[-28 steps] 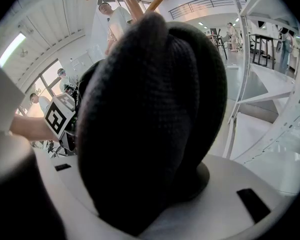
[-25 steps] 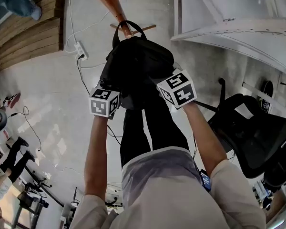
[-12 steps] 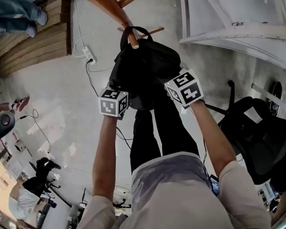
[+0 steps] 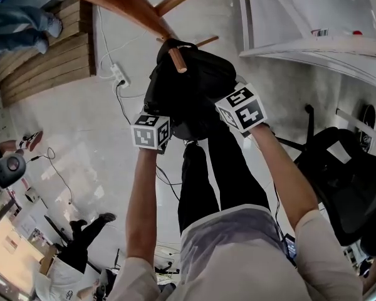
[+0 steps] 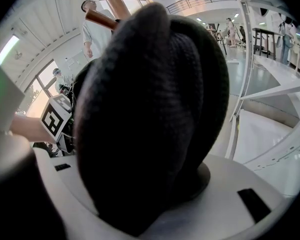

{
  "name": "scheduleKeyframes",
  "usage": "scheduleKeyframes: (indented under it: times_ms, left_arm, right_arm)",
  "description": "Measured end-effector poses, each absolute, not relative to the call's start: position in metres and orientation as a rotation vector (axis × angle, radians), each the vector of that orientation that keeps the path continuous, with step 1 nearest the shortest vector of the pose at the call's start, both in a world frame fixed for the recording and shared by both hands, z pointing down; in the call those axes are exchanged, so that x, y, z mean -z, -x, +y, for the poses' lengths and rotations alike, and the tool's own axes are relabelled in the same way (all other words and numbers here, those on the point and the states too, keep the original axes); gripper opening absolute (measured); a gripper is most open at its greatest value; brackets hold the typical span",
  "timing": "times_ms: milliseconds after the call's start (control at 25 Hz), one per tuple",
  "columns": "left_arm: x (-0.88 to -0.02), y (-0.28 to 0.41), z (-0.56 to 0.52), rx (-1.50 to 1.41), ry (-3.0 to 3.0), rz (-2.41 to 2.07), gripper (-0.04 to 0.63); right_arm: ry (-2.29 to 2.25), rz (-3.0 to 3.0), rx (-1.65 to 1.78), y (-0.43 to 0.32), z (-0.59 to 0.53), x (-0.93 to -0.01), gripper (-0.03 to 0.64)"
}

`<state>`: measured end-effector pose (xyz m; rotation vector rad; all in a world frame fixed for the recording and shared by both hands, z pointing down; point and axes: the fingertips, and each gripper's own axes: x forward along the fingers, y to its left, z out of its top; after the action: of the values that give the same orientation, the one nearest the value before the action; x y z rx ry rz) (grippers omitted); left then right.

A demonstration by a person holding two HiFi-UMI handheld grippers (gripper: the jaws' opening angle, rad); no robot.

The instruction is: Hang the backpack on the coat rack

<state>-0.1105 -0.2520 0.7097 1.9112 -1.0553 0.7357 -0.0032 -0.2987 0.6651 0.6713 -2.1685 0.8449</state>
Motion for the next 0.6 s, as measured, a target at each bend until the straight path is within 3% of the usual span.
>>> scheduleKeyframes:
  times_ms: [600]
  left_arm:
    - [-0.732,0.112,-0.278,-0.697,-2.0,-1.061,0.198]
  right_arm:
    - [-0.723,-2.168,-0.794,0.003,-0.328,-0.685,0.232]
